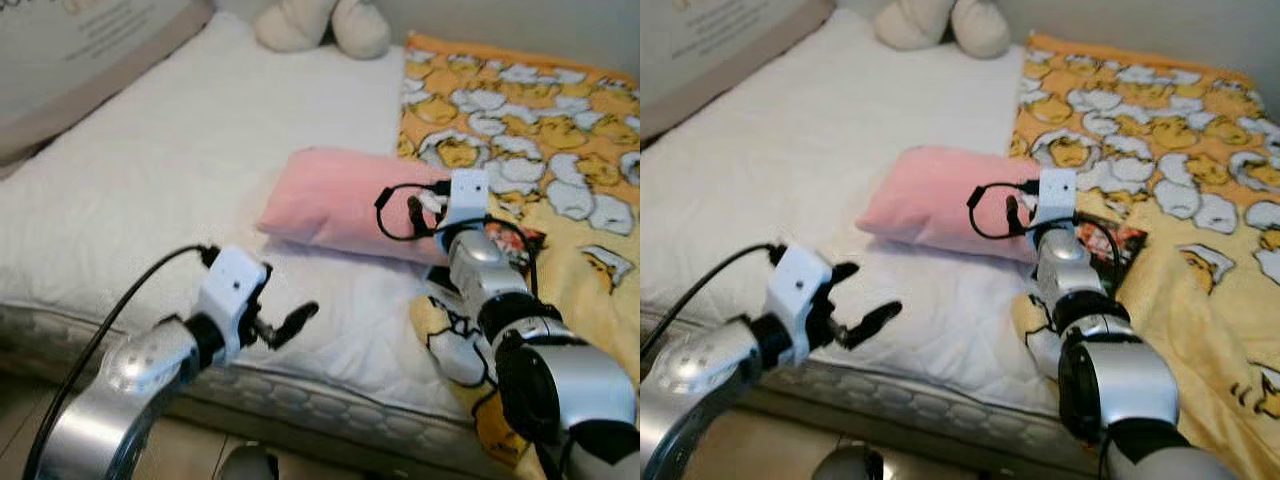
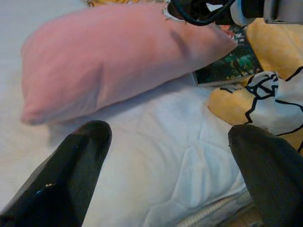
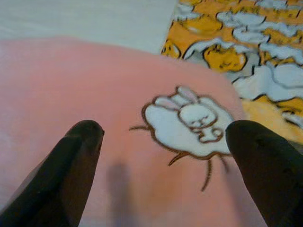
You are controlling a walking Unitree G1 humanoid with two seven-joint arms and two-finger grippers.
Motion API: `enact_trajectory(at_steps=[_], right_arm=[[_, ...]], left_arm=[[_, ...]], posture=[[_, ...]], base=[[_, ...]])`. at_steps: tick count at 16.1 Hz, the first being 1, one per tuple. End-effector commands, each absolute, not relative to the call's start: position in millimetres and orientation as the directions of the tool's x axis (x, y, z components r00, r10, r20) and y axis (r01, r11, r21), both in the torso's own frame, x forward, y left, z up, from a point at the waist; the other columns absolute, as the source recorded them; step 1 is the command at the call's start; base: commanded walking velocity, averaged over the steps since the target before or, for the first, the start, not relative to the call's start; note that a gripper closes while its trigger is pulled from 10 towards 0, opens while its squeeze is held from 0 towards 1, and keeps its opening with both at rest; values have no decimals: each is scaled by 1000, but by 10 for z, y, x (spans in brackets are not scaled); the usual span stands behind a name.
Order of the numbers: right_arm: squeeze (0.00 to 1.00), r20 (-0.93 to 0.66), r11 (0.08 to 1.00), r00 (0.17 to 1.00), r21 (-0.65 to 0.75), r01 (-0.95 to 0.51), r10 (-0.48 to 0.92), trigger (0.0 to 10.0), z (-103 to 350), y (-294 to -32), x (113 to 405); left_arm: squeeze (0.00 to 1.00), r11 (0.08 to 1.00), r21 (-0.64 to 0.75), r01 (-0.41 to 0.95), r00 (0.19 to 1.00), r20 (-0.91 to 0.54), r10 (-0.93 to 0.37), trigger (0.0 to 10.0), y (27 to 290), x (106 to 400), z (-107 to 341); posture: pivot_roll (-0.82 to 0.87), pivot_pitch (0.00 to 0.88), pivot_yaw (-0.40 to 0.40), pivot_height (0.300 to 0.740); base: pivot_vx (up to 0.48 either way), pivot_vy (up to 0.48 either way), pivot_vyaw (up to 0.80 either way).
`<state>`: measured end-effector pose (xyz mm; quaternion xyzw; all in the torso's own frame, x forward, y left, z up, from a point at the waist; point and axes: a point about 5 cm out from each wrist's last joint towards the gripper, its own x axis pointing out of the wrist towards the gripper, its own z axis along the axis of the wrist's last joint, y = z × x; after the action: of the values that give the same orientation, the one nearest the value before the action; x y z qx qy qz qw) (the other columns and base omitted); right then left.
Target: Clean up the room
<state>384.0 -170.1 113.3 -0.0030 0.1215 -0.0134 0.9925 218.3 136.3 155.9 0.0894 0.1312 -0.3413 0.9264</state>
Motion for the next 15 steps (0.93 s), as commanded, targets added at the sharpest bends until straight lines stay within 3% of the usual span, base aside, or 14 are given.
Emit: enact_trajectory(at_steps=[1,5,11,12,13,15], right_arm=[[0,-267,998,962,-8,56,-56,10000,1144,-1756,3852],[0,-355,992,927,-3,127,-120,10000,1012,-1830,3792],[0,-416,995,905,17,103,-86,10000,934,-1736,3767],[0,-427,994,900,30,104,-82,784,915,-1728,3758],[0,-435,992,898,64,112,-74,0,904,-1714,3754],[0,-441,989,895,89,121,-70,0,899,-1702,3753]], left_arm=[[0,759,70,647,739,-300,-603,10000,1367,2119,1609],[0,789,44,613,757,-319,-570,10000,1387,1998,1619],[0,807,32,589,771,-321,-550,10000,1354,2021,1625],[0,807,30,590,770,-321,-552,10000,1337,2027,1625],[0,807,30,590,770,-320,-552,10000,1337,2030,1628],[0,808,32,589,772,-320,-550,10000,1340,2045,1632]], posture=[[432,156,-40,740],[444,186,-31,740],[424,185,-40,740],[422,184,-40,740],[423,186,-40,740],[422,185,-41,740]], base=[[0,0,0],[0,0,0],[0,0,0],[0,0,0],[0,0,0],[0,0,0]])
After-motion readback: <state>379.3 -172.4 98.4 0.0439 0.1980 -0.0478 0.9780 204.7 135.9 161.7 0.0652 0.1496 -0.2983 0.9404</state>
